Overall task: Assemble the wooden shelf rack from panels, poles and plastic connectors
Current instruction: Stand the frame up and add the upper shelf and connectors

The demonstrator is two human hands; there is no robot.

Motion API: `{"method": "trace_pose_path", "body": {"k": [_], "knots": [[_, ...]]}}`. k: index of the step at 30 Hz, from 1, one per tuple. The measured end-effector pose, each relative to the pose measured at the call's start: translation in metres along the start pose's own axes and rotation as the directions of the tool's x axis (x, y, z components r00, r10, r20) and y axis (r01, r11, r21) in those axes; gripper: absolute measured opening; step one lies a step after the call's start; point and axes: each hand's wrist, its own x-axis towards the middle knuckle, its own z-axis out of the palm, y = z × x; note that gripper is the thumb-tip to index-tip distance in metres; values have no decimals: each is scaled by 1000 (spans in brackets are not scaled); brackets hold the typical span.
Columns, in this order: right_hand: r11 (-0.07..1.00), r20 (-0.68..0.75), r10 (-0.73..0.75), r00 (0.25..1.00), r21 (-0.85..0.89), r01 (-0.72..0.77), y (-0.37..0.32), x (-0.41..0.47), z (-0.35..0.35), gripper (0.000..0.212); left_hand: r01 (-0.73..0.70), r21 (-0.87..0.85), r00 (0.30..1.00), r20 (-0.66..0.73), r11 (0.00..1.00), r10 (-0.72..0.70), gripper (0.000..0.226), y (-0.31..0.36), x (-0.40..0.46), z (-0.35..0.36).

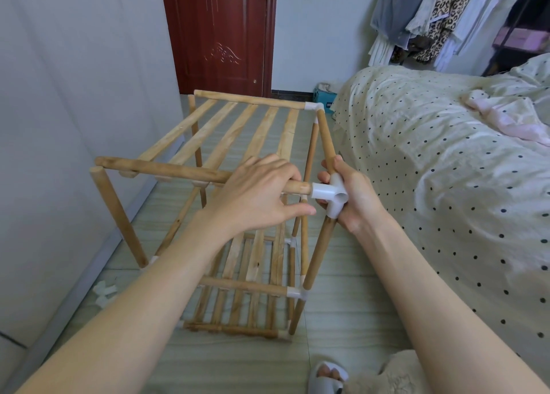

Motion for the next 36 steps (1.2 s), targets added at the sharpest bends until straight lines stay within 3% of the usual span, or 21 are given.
{"method": "trace_pose_path", "body": {"k": [3,7,16,25,31,36], "knots": [[1000,-50,-2,999,19,3,1,1,3,18,37,38,997,-67,999,-34,59,8,0,2],[998,-74,-45,996,34,47,3,1,5,21,70,5,986,-154,998,-68,51,11,-2,3],[990,-98,-110,989,73,117,7,-4,11,27,167,-11,983,-74,986,-167,39,17,-3,3],[993,-126,-104,987,46,111,7,-5,13,31,211,-139,977,-14,968,-215,33,25,-5,-1],[991,-169,-103,980,65,116,10,-7,20,29,312,-217,944,-38,925,-327,27,23,-4,1],[990,-203,-99,974,74,116,8,-9,21,27,236,-151,955,-144,960,-258,27,23,-4,9]]}}
